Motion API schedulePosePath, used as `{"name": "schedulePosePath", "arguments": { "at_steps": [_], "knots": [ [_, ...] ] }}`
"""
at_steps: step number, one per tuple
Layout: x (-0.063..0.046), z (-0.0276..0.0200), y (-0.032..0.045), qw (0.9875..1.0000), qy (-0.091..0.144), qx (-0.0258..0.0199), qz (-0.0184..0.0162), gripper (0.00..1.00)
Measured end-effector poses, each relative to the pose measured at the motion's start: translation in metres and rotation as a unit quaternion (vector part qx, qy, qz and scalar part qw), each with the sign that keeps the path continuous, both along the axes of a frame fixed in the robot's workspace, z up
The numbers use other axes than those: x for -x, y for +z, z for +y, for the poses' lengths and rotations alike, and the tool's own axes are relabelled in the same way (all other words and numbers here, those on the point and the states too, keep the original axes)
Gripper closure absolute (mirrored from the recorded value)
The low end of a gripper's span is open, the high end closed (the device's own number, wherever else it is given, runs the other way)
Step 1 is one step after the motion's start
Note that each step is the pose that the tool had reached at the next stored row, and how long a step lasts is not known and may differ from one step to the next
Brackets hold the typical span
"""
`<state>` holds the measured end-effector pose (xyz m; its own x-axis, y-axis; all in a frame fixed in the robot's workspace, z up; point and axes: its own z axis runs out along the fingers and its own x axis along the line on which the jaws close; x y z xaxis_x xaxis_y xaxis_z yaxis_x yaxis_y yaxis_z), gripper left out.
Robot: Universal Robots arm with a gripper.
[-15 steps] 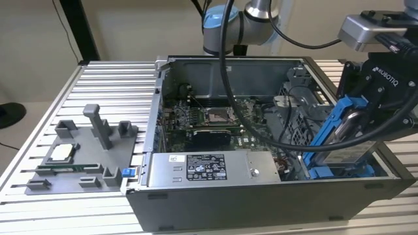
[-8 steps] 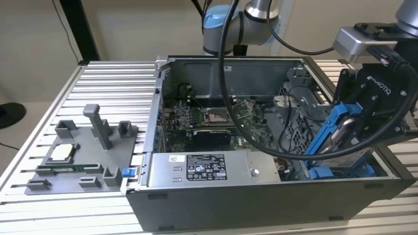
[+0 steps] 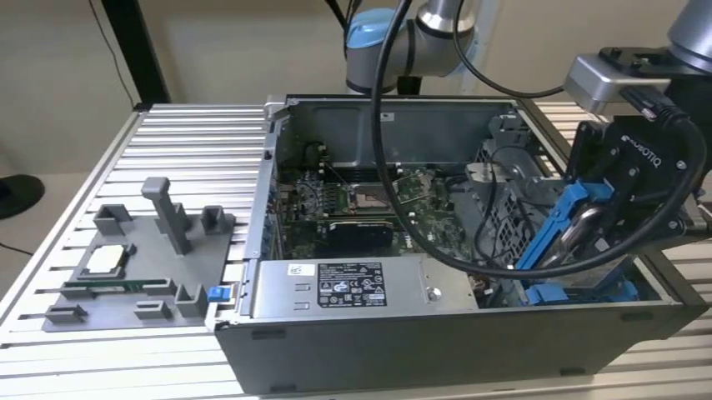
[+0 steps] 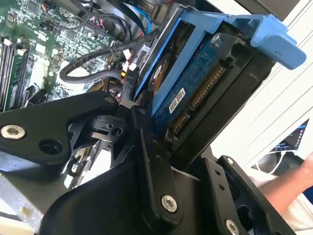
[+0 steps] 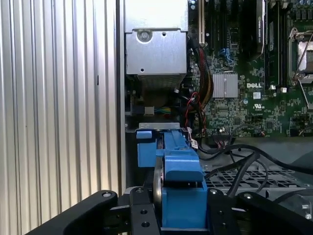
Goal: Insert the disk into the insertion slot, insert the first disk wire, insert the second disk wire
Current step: 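Insert the disk into the insertion slot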
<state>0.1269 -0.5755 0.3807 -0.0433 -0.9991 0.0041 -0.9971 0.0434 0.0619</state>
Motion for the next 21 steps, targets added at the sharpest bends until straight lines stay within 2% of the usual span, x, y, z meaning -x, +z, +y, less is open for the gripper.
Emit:
{"name": "schedulePosePath", "arguments": {
  "at_steps": [8, 10, 15, 19, 21],
  "knots": [
    [0.0, 0.0, 0.0019, 1.0, 0.0, -0.0002, 0.0, 0.0],
    [0.0, 0.0, 0.007, 1.0, 0.0, -0.0001, 0.0, 0.0],
    [0.0, 0.0001, 0.0265, 1.0, 0.0, -0.0002, 0.0001, 0.0],
    [0.0, 0.0029, 0.0291, 1.0, 0.0, -0.0002, 0.0001, 0.0],
    [-0.001, 0.0068, 0.029, 1.0, 0.0, -0.0002, -0.0001, 0.0]
  ]
}}
